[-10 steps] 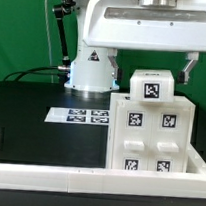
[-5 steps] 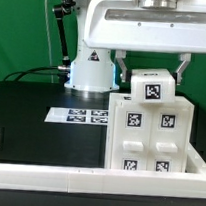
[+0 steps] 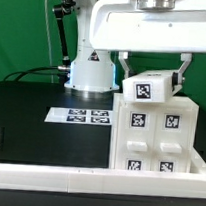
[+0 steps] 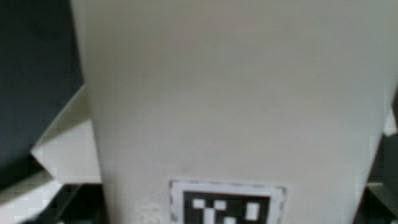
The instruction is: Assemble cabinet
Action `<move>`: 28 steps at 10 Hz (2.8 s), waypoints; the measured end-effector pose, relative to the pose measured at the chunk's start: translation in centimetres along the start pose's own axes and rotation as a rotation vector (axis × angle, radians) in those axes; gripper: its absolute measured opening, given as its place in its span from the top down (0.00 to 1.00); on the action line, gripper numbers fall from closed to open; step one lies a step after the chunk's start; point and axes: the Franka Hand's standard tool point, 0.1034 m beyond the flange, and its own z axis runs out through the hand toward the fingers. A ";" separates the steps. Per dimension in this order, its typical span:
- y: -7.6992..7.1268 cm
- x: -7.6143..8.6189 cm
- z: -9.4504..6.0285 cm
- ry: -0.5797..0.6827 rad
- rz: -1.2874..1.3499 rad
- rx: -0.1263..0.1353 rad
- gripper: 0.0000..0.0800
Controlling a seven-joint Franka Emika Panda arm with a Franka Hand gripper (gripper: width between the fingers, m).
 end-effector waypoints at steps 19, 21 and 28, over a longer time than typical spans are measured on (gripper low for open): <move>-1.3 -1.0 -0.1 -0.129 1.330 0.043 0.30; -1.3 -1.0 -0.1 -0.137 1.397 0.042 0.30; -2.6 -0.7 -2.3 -0.159 1.379 0.099 0.00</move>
Offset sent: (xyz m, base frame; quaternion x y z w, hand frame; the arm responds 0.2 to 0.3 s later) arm -0.0047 -0.0022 -0.0097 -0.0133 -0.0073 0.2447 0.9695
